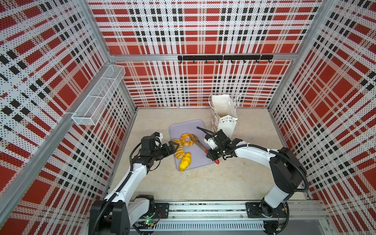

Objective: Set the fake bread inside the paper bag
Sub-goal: 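Position the tongs around the glazed ring donut and close them, then lift the ring donut off the tray with the tongs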

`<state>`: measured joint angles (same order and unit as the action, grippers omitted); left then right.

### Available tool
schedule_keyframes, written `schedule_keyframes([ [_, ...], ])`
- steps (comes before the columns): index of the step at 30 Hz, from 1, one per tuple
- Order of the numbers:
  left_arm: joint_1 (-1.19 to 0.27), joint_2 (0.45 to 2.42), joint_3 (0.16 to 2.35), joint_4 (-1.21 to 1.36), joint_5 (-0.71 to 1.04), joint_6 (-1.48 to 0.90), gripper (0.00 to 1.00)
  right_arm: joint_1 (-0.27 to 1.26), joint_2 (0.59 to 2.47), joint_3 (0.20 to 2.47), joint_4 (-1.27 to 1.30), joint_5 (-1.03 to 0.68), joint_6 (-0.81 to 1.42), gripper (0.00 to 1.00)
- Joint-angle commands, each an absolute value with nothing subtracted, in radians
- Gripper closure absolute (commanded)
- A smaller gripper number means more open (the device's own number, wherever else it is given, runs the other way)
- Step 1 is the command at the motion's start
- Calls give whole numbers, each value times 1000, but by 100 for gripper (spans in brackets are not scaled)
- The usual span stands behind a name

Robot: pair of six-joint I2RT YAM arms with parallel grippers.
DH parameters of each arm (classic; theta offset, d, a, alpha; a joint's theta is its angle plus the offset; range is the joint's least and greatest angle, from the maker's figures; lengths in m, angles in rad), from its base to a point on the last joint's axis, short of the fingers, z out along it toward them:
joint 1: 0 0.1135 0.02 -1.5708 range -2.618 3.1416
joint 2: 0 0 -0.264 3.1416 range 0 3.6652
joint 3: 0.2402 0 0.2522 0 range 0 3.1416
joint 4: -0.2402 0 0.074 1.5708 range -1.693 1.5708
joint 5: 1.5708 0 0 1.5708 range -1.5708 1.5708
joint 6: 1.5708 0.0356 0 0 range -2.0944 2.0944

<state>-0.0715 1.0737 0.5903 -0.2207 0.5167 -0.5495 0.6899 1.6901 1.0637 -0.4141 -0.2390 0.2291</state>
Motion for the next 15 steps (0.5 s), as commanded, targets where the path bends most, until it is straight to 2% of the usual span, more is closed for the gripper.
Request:
schedule_keyframes([
  [1,-67,1052,591,-215,529,-542,2,698,1632,1054,-395,-259,221,80],
  [15,-92,1009,584,-213,509,-547,2,697,1411,954,-342,-244,275,82],
])
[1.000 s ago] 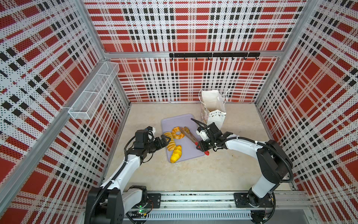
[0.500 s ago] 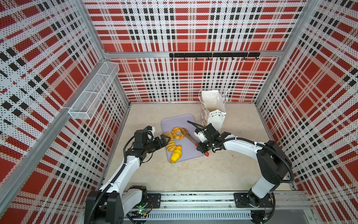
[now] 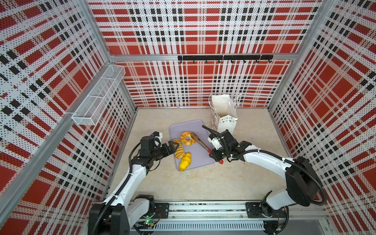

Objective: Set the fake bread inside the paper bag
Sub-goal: 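Lift the ring donut off the tray with the tongs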

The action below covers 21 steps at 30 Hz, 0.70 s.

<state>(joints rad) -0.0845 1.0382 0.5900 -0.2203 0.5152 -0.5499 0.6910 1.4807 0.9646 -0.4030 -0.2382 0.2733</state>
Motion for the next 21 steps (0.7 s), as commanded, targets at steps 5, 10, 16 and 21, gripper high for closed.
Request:
schedule_keyframes([
  [5,-105,943,575,-182,489,-574,2,697,1277,899,-303,-255,273,82],
  [10,-123,850,558,-107,492,-647,2,697,1152,865,-293,-242,270,82],
  [16,-126,778,570,-27,506,-660,2,696,1034,831,-267,-238,250,81],
  [21,-165,761,569,113,519,-715,2,696,950,825,-271,-211,235,81],
])
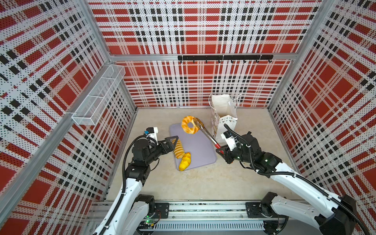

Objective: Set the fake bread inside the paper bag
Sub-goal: 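Lift the ring donut off the tray with the tongs, then carry the ring donut over the paper bag with the right gripper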

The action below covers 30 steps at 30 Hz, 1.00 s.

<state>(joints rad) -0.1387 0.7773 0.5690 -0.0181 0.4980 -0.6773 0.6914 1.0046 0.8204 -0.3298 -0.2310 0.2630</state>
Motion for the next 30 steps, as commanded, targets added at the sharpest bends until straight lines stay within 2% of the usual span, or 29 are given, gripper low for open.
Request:
schedule_keyframes([
  [1,-181,762,565,148,519,-726,2,698,934,827,-271,-204,232,81],
  [8,-314,811,579,368,509,-721,2,697,787,847,-262,-96,217,81],
  [16,-407,1009,748,435,544,-633,2,696,711,893,-301,299,184,81],
  [20,-420,1074,827,445,553,-606,2,696,732,900,-301,428,198,80],
  [26,-428,1167,887,497,601,-590,2,698,850,964,-350,504,191,79],
  [30,-441,1178,895,505,568,-583,2,697,897,982,-367,559,214,79],
])
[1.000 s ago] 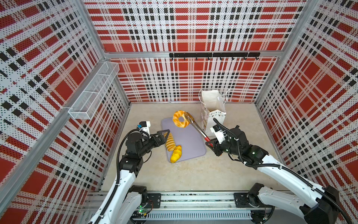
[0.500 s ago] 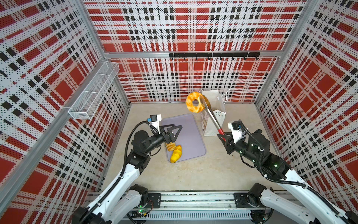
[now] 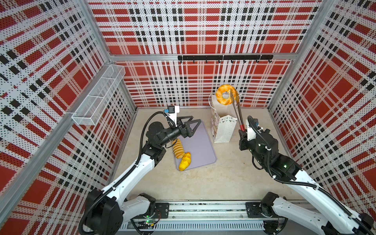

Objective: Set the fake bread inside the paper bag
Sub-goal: 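Carry the ring donut over the paper bag with the right gripper, then lower the ring donut into the paper bag and open the tongs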

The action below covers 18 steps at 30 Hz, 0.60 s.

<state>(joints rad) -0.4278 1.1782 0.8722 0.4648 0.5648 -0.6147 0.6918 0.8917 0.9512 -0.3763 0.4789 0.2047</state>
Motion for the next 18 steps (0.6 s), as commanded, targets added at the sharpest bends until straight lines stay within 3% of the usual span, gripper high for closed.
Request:
schedule_keyframes([
  [1,-443,1181,895,504,551,-582,2,696,908,982,-361,561,214,79],
  [18,-447,1236,935,460,505,-552,2,696,1081,1026,-426,689,211,77],
])
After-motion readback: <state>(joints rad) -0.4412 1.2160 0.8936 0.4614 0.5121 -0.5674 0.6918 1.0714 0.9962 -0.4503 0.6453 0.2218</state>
